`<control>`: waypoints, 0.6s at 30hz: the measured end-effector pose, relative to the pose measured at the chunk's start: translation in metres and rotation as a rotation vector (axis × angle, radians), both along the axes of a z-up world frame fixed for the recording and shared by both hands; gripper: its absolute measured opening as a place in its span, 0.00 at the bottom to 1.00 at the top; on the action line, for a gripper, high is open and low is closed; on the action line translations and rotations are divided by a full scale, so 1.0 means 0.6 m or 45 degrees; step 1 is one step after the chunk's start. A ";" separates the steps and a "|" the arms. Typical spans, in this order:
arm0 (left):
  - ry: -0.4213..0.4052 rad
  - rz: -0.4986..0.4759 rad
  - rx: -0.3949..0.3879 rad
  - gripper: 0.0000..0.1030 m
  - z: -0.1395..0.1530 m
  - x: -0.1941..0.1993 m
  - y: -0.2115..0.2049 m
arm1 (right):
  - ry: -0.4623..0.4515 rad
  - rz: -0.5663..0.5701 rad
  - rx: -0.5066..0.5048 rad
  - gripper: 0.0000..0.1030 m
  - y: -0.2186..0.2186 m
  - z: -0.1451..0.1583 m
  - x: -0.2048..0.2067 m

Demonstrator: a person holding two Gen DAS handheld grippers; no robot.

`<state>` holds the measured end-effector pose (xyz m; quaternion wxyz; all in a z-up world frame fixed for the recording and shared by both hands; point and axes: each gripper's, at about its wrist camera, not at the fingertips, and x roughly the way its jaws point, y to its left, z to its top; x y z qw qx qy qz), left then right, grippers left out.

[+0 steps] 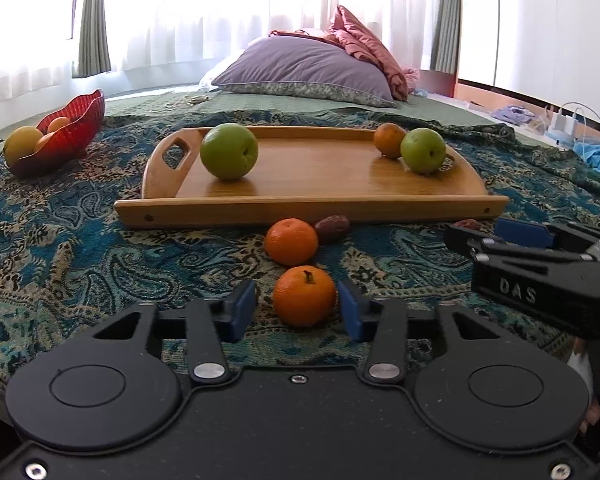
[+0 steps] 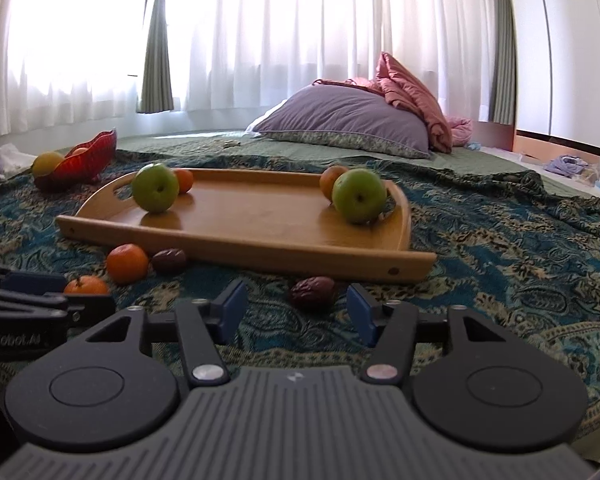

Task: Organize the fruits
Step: 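Close the left gripper on the tangerine while the right gripper closes on the date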

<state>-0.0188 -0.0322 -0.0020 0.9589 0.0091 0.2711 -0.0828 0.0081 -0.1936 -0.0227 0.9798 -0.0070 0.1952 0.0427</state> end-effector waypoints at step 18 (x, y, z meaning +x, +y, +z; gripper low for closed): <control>-0.050 0.008 0.017 0.31 0.028 0.000 0.004 | 0.077 -0.085 0.022 0.25 0.004 0.004 0.034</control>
